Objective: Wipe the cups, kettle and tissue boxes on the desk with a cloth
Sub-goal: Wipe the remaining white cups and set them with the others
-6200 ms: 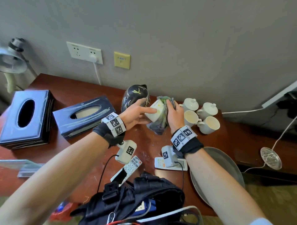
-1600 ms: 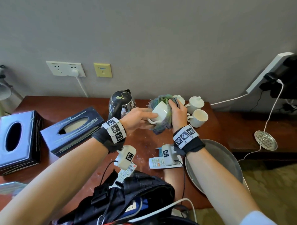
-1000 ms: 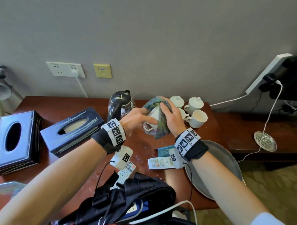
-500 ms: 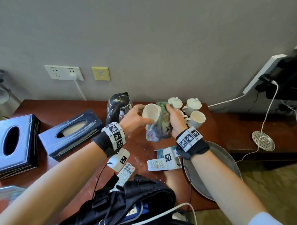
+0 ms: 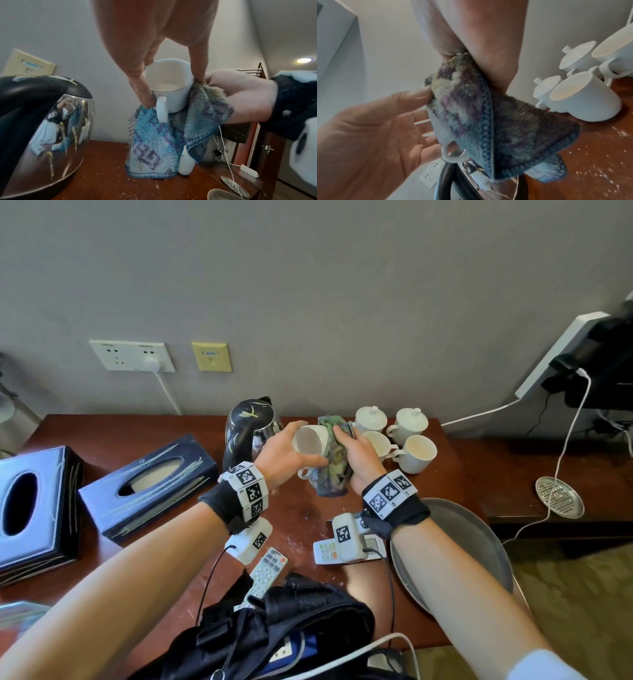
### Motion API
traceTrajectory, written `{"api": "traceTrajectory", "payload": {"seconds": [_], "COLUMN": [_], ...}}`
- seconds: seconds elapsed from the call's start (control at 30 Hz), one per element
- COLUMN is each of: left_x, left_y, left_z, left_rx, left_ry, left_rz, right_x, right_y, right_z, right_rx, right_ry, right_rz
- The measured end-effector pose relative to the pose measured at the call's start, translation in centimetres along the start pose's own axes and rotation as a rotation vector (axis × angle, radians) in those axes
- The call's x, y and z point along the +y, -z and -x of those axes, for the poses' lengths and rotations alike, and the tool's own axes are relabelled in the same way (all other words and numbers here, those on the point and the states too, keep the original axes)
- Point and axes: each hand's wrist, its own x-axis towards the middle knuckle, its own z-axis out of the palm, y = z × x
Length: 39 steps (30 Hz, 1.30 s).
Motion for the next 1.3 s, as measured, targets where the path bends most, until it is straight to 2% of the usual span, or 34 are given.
{"api": "traceTrajectory", "payload": {"seconds": [0.13, 0.33, 0.43, 0.5, 0.57, 0.67, 0.77, 0.9, 1.0, 1.13, 1.3], "left_x": [-0.3, -1.1, -0.9, -0.6, -0.1, 0.2, 0.2, 0.0, 0.1, 0.2, 0.6], "left_y": [0.2, 0.3, 0.5, 0.7, 0.9, 0.9, 1.2, 2.1, 2.3, 2.3, 2.7], "left_z": [0.1, 0.2, -0.3, -0.6, -0.6, -0.5, -0.3, -0.2, -0.3, -0.1, 0.0], "left_rx": [0.059, 0.003, 0.008, -0.008, -0.03, -0.052, -0.175, -0.303, -0.308, -0.293, -0.374], "left_ry": [-0.017, 0.027, 0.085, 0.138, 0.162, 0.168, 0.15, 0.11, 0.104, 0.089, 0.022], "left_rz": [0.005, 0.113, 0.267, 0.415, 0.511, 0.579, 0.595, 0.452, 0.35, 0.349, 0.233], "right_x": [0.0, -0.8, -0.6, -0.5, -0.4, -0.1, -0.1, -0.3, -0.1, -0.1, -1.1], "right_y": [0.0, 0.4, 0.5, 0.6, 0.5, 0.0, -0.2, 0.5, 0.7, 0.9, 1.5], "right_z": [-0.1, -0.6, -0.5, -0.3, 0.1, 0.3, 0.1, -0.7, -0.9, -0.9, -0.6], "right_rx": [0.006, 0.108, 0.16, 0.161, 0.1, 0.013, -0.006, 0.025, 0.026, 0.027, -0.04], "right_ry": [0.066, 0.295, 0.306, 0.286, 0.263, 0.245, 0.201, 0.089, 0.029, -0.029, -0.17], "right_rz": [0.093, 0.521, 0.415, 0.24, 0.124, 0.077, 0.023, 0.006, -0.022, -0.015, 0.062]}}
